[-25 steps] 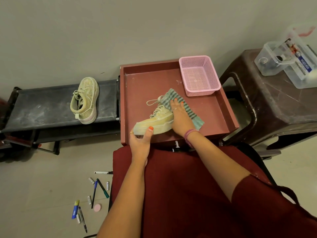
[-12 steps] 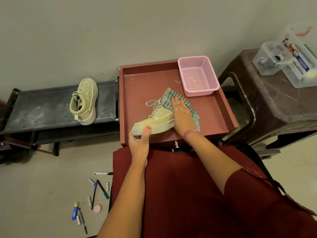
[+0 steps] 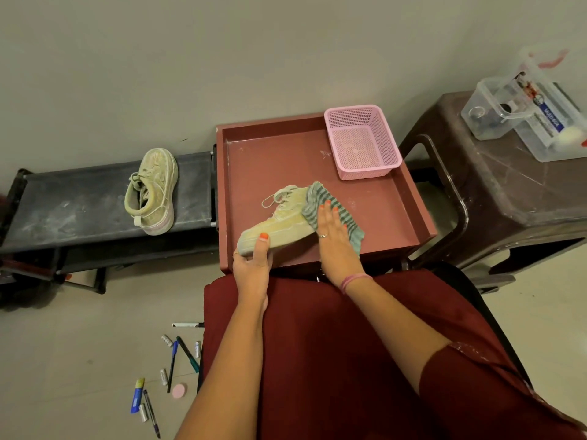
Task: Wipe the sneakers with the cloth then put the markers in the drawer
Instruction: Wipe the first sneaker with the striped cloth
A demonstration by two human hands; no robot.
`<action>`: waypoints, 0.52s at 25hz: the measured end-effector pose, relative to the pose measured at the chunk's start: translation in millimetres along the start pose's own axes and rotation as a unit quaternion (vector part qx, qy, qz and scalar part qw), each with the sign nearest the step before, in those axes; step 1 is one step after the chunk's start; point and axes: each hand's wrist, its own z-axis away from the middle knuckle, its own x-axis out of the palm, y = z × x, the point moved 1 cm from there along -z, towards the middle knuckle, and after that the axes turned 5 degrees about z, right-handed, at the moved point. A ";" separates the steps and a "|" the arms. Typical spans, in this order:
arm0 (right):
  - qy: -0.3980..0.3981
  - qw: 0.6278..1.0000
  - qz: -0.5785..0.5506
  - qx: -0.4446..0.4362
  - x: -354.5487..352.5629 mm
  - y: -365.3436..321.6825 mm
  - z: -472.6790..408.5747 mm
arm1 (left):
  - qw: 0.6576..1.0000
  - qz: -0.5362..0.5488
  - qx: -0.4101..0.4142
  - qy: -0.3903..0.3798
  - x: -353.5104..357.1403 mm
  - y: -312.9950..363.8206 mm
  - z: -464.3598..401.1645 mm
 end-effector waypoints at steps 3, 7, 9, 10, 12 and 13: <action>-0.040 0.993 -0.102 0.035 0.8 -30.0 12.1 | 1.000 -0.007 0.024 0.007 0.6 0.1 -1.9; -0.059 0.981 -0.176 -0.054 -3.0 -45.2 39.3 | 0.999 -0.018 0.035 0.027 -3.6 -7.3 -9.9; -0.019 0.993 -0.103 -0.048 2.1 -23.2 32.2 | 1.000 -0.008 0.022 0.007 1.2 -2.6 -3.1; 0.001 0.998 -0.035 -0.045 3.8 -11.1 23.7 | 1.000 -0.002 0.014 0.003 3.5 -2.2 -0.5; 0.023 0.998 0.055 -0.012 1.0 8.5 2.4 | 1.000 -0.002 0.006 0.000 3.7 -3.8 -0.7; 0.019 0.998 0.049 0.025 -3.9 15.4 -7.7 | 1.000 -0.004 0.009 -0.004 3.1 -5.0 -1.5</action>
